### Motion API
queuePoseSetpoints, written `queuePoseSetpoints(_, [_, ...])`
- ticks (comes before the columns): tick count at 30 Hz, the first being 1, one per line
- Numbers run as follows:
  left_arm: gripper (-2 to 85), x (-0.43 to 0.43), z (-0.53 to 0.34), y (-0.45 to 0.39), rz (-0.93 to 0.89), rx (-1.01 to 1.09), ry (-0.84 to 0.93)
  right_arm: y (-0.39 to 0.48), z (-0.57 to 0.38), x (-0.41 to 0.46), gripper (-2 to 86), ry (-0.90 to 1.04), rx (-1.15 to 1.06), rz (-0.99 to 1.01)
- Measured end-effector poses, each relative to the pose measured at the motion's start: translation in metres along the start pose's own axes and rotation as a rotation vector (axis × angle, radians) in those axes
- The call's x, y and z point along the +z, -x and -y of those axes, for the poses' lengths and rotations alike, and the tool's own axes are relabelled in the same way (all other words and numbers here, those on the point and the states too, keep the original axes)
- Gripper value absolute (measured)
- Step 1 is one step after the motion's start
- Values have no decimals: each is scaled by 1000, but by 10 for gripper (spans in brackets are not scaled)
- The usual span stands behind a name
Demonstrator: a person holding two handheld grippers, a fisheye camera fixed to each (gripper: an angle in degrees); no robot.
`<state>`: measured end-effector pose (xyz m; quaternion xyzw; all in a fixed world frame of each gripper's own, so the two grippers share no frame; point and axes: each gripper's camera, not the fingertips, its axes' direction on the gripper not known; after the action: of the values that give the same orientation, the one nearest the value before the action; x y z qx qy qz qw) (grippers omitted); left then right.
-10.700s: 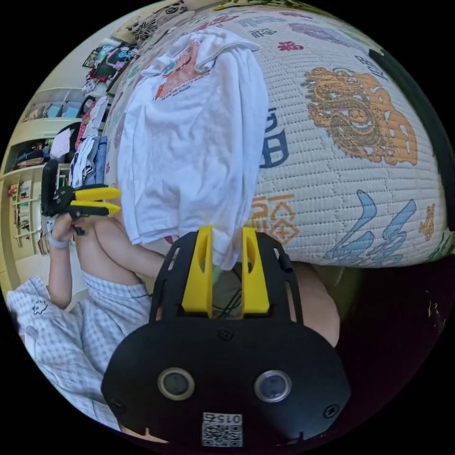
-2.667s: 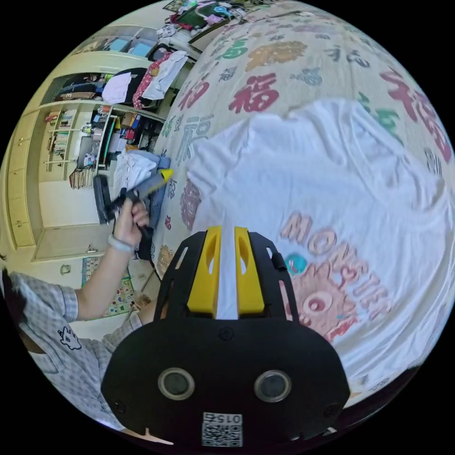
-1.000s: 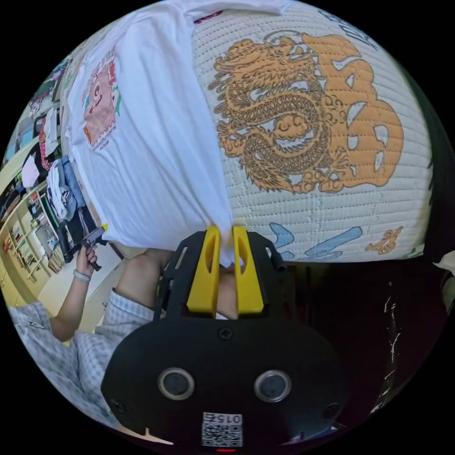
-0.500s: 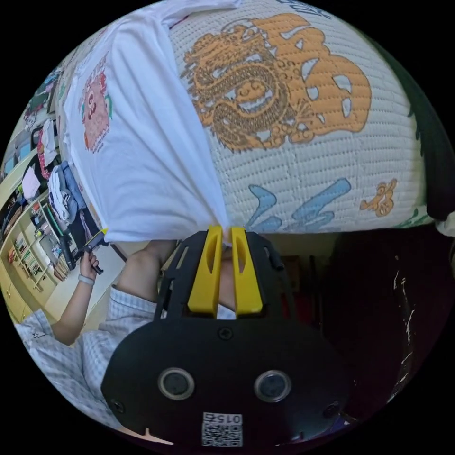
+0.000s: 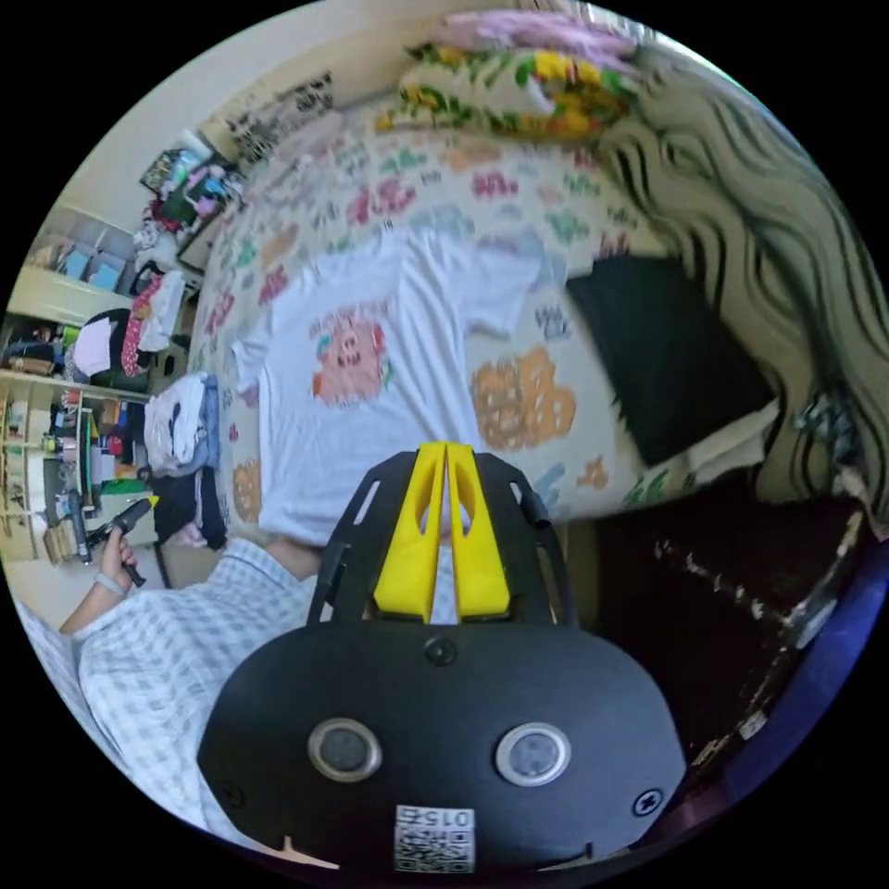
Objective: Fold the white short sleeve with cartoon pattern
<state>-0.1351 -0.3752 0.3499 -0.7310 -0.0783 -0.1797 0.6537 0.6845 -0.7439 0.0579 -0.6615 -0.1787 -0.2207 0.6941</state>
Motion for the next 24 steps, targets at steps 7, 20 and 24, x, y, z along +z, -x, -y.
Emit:
queuePoseSetpoints(7, [3, -131, -22, -86, -321, 226, -681, 26, -44, -96, 13, -665, -6, -391])
queuePoseSetpoints(20, [-6, -61, 68, -413, -344, 689, -336, -103, 16, 9, -8, -474, 20, -68])
queuePoseSetpoints(24, [1, -6, 99, -540, -309, 846, -255, -185, 51, 82, -7, -243, 43, 84])
